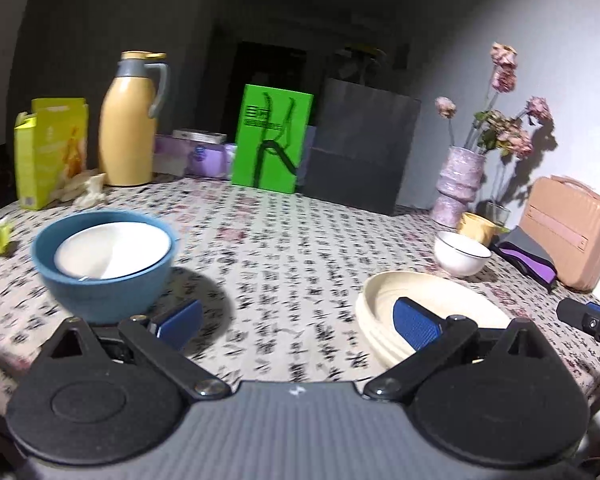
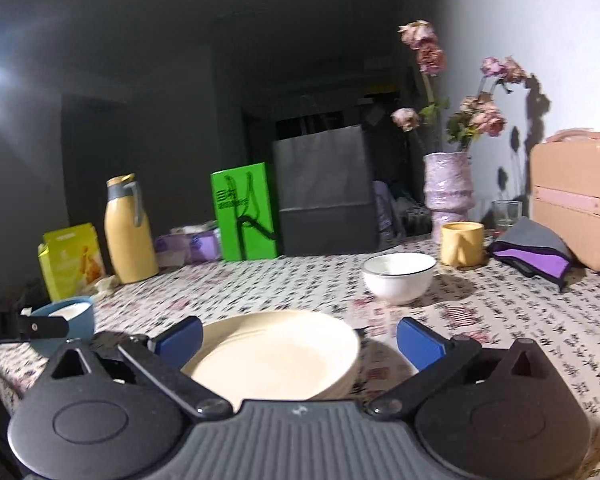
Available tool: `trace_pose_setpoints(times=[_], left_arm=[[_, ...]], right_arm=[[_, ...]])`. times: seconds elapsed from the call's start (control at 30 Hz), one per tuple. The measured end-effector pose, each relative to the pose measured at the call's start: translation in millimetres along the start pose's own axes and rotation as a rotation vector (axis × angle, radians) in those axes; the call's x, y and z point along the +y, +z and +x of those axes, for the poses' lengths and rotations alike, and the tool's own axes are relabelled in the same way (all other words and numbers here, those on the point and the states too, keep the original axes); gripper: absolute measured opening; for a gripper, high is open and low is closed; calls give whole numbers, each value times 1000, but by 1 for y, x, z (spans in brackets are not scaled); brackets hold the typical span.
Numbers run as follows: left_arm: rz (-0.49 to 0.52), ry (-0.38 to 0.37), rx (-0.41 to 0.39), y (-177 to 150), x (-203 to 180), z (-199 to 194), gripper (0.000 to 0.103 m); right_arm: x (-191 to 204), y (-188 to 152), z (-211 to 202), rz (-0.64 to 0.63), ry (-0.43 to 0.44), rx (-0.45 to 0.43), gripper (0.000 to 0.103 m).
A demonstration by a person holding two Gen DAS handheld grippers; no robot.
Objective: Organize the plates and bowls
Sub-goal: 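Withdraw both open grippers back toward the plate stack, then move both open grippers toward the remaining white bowl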
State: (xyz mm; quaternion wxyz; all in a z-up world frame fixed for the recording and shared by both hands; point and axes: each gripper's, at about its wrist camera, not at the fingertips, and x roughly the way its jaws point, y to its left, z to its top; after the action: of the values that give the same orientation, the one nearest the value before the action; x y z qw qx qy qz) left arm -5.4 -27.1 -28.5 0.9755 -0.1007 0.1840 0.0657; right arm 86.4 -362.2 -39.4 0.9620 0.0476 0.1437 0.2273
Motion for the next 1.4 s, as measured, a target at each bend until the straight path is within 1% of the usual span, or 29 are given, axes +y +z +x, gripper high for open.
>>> trace_pose_setpoints(times=[0.2, 0.37, 0.5, 0.6, 0.67, 0.77, 0.9, 1.03, 1.17, 1.4], left_arm=[[53, -47, -1, 12, -27, 19, 103], [80, -90, -9, 23, -50, 34, 103], [111, -112, 8, 29, -70, 50, 103], [132, -131, 6, 33, -84, 58, 103], [151, -140, 3, 36, -94, 64, 103], [167, -161, 23, 40, -107, 76, 103], [183, -190, 38, 49, -124, 89, 103], [186, -207, 39, 63, -137, 101, 103], [179, -214, 57, 76, -150, 115, 103], [206, -182, 49, 91, -171, 137, 103]], right_arm=[[-22, 3, 4, 28, -39, -13, 103], [-40, 6, 11, 44, -56, -12, 103], [-58, 7, 18, 74, -63, -16, 103], [-71, 8, 24, 97, -64, -13, 103], [-76, 11, 29, 92, -75, -12, 103], [-83, 19, 35, 75, -84, -23, 103], [-95, 31, 42, 78, -73, -44, 103], [-106, 45, 55, 83, -84, -32, 103], [-116, 59, 68, 85, -61, -15, 103], [-124, 82, 88, 67, -42, 5, 103]])
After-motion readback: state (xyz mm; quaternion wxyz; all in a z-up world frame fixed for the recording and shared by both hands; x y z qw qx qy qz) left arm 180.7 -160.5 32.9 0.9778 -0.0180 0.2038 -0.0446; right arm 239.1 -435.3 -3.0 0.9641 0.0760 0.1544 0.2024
